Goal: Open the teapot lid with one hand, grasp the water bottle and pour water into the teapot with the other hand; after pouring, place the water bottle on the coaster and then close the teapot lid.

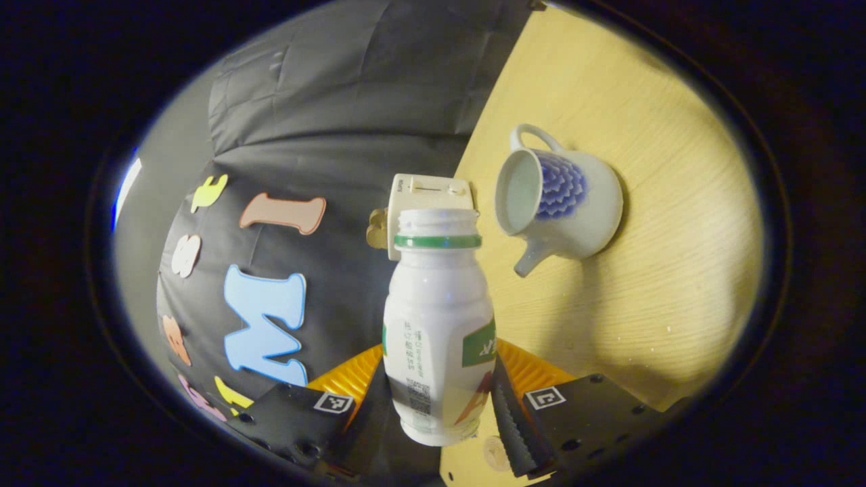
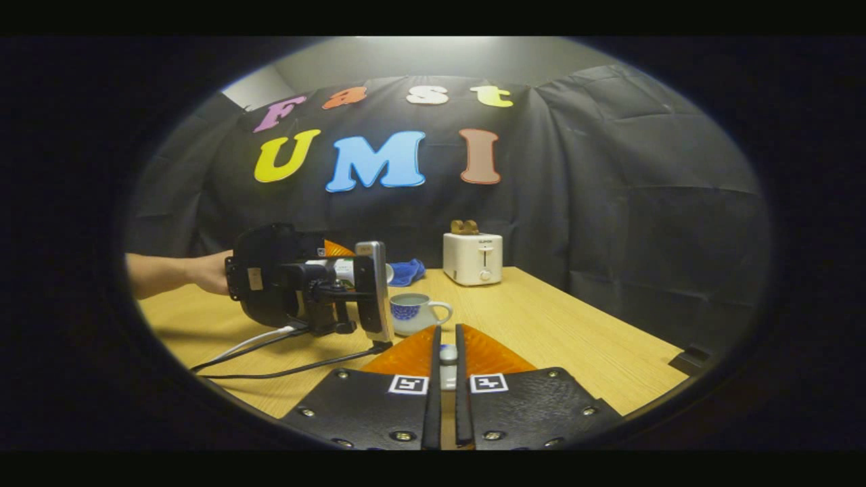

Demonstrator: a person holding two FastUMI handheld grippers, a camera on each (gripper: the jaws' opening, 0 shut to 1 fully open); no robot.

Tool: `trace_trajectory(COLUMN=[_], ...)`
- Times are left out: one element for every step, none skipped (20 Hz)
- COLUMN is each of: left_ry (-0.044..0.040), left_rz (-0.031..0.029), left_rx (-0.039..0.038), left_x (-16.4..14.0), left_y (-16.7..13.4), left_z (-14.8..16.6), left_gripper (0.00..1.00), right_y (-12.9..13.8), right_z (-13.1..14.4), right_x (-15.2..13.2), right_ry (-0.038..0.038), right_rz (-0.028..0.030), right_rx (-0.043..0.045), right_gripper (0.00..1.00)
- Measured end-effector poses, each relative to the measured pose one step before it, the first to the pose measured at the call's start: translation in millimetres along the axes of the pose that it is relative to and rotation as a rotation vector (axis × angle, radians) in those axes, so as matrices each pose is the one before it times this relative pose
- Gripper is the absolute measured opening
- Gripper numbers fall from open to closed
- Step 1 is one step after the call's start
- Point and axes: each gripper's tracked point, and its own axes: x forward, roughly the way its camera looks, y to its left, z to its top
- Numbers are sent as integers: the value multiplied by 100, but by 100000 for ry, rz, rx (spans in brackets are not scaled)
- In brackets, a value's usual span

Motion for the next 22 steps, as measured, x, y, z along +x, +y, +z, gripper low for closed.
trace_trajectory(left_ry=[-393, 328, 429, -587, 390, 510, 294, 931, 301, -241, -666, 529, 43, -163, 403, 736, -533, -53, 241, 144, 210, 66], left_rz=[1769, 920, 1378, 4457, 3619, 1998, 1350, 1567, 1472, 3306, 227, 645, 1167, 1014, 2, -161, 665, 386, 920, 627, 282, 384], left_rx=[-5513, -5531, -5534, -7357, -5377, -5096, -5135, -5665, -3417, -8868, -7162, -2881, -2581, -5439, -3317, -3184, -3106, -2255, -1752, -2190, -2709, -2966], left_x=[-492, -538, -564, -858, -638, -554, -475, -537, -404, -719, -13, -161, -24, 147, -62, -218, -254, -190, -136, 17, -104, -61], left_y=[423, 356, 245, 1133, 939, 510, 326, 597, 546, 1322, 648, 247, 547, 925, 444, 229, 800, 627, 797, 703, 415, 406], left_z=[-172, -340, -392, -353, -427, -446, -461, -553, -374, -377, -190, -606, -293, -367, -340, -184, -112, -38, -276, -149, -282, 72], left_gripper=[84, 84, 77, 70, 77, 77, 77, 77, 84, 77, 77, 77, 77, 77, 77, 77, 77, 77, 75, 73, 71, 75], right_y=[258, 196, 221, 302, 147, 105, 202, 526, 430, 674, 365, 269, 327, 281, 209, 258, 179, 115, -55, 50, 187, -19], right_z=[304, 143, 76, 252, 201, 83, 270, 243, 182, 292, 276, 223, 250, 128, 88, 5, -110, 57, -4, 44, 13, -99], right_x=[352, 428, 482, 690, 605, 611, 669, 941, 770, 1674, 1084, 754, 1073, 1107, 716, 793, 664, 667, 608, 444, 379, 395], right_ry=[-519, -83, 101, -590, -695, -526, -166, -254, 116, -297, -387, -101, 91, -164, 104, 242, 435, -104, -82, -362, 139, 470], right_rz=[1068, 898, 831, 252, -348, -41, 212, 1413, 988, 722, 101, 449, 375, 478, 226, 478, 10, -419, -490, 22, 46, -248], right_rx=[460, 618, 545, -827, -2182, -2014, -1011, 22, 371, 7, -677, -29, -203, -411, -628, -997, -1366, -1475, -817, 13, 16, -290], right_gripper=[8, 8, 8, 8, 8, 8, 8, 8, 8, 8, 8, 8, 8, 8, 8, 8, 8, 8, 8, 8, 8, 8])
